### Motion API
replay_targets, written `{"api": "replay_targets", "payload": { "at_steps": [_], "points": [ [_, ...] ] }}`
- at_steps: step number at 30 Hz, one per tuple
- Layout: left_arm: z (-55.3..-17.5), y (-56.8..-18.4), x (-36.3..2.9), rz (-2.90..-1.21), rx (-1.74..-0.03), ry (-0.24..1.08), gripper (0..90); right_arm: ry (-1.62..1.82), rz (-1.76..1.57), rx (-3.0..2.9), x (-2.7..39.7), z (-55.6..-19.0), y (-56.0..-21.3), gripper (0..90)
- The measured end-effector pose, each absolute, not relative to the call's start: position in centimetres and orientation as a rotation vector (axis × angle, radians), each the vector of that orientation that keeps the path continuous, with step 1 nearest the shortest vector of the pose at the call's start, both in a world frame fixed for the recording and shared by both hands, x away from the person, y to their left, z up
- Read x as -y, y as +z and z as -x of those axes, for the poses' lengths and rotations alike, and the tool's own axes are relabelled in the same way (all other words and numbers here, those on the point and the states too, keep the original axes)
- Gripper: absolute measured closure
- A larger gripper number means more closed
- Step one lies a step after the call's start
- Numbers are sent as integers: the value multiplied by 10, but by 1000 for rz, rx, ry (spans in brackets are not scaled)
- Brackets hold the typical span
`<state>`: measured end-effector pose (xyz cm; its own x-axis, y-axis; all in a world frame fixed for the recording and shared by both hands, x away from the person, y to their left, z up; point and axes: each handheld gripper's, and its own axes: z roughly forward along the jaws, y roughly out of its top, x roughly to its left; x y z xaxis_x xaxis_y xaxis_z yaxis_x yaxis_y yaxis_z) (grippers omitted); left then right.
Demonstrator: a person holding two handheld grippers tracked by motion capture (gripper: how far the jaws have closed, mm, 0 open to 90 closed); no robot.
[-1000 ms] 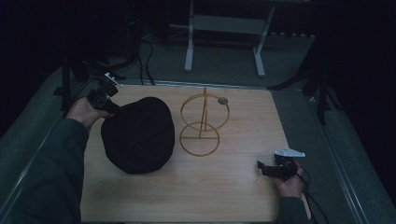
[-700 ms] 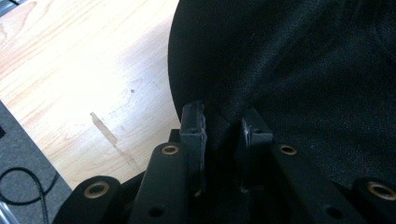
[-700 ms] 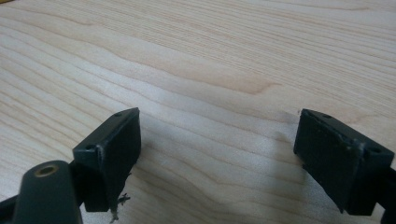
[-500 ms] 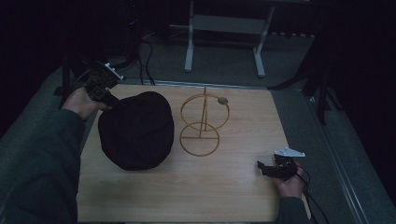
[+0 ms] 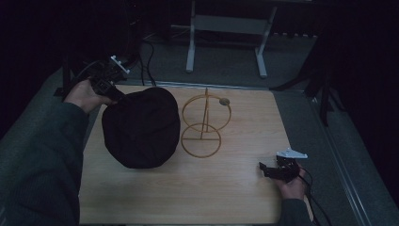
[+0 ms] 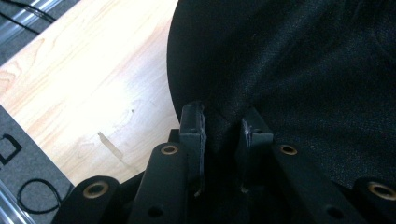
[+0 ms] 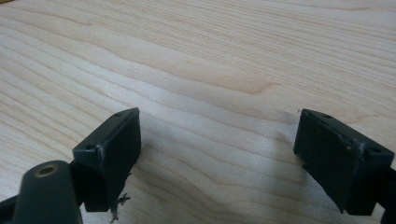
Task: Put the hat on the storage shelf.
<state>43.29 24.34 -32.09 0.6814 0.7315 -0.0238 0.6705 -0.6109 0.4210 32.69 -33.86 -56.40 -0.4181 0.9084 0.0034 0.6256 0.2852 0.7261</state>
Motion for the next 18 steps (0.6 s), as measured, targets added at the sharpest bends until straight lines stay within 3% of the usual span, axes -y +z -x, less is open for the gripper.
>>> {"api": "replay_targets", "payload": {
  "at_steps": [18],
  "points": [
    [-437,-302,-237,-2479,-1102,228,751,924,-1376,-2150,339,-327,-564,149]
  ]
}}
